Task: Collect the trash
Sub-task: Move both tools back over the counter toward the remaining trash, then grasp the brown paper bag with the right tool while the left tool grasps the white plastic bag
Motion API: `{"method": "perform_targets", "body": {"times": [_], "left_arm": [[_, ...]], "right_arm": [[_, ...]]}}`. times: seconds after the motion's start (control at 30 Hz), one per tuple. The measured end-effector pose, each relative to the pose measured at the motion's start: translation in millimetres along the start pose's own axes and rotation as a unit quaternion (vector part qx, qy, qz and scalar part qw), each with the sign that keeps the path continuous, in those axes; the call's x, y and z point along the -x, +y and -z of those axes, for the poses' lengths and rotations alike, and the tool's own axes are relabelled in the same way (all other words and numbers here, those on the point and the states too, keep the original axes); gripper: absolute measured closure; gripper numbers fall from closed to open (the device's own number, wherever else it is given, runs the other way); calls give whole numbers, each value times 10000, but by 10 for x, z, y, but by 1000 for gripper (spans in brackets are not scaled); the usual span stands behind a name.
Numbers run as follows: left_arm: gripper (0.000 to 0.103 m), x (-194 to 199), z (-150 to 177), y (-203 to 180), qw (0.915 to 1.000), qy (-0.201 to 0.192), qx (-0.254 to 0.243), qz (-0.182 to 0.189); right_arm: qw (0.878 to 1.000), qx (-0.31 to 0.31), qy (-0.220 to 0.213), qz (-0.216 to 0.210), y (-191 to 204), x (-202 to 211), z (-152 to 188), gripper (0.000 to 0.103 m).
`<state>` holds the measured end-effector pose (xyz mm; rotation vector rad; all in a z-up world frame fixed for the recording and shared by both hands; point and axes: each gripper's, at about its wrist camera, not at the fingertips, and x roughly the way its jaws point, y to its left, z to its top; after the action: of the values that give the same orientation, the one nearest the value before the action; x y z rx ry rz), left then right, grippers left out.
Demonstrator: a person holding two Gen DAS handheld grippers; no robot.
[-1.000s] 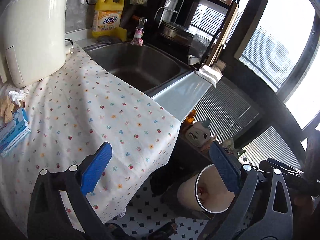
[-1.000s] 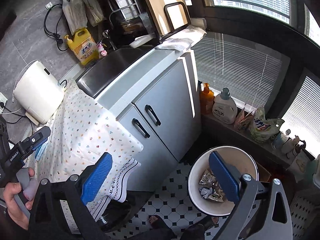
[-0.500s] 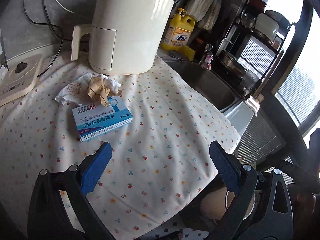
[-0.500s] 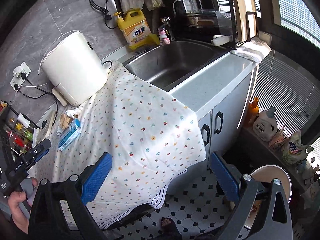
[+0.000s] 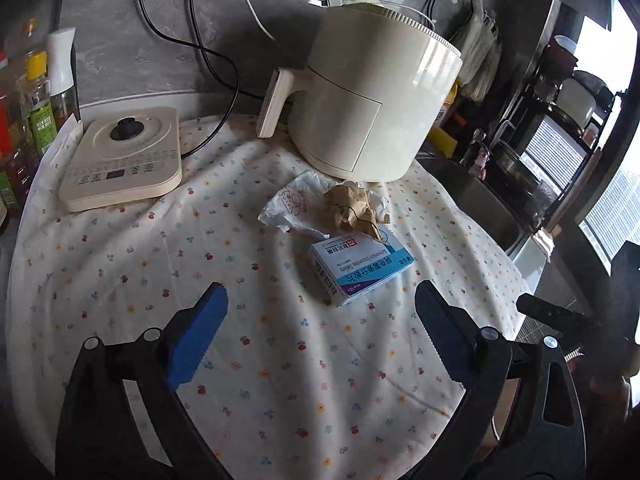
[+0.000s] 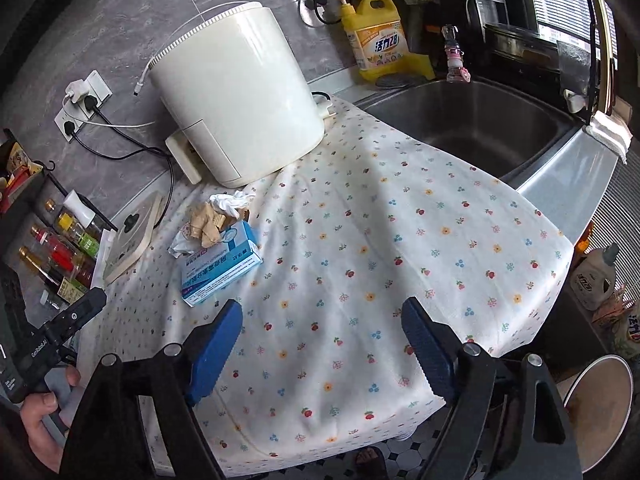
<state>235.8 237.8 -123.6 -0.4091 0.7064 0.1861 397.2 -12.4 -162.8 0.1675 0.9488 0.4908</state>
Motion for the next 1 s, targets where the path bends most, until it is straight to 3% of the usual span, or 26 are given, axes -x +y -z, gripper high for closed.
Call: {"method": "perform_targets", "body": {"times": [0.27,0.73,0.83,0.87,0.9,1.0], "left_arm": [[19,33,33,463,9985,-46,530,-125],[27,-72,-43,924,9932,3,1067,-458],[27,-161,-99,975,9924,56,1132,-486],[27,-187,-126,989,9920,57,1169,-478],[27,-223,-152,995,9918,66,1183,-471],[29,-356,-245,951,9931,117,1093,-413]], "right_arm": [[9978,564,305,-193,488,-313,-131,40],[9894,1133,782,-452,1094,-1276,-558,50],[9858,1240,1050,-422,1143,-1503,-557,68],[9846,1333,1057,-398,1163,-1537,-555,88],[9842,1407,993,-423,1176,-1537,-557,96],[9850,1153,970,-836,1128,-1469,-644,97]]}}
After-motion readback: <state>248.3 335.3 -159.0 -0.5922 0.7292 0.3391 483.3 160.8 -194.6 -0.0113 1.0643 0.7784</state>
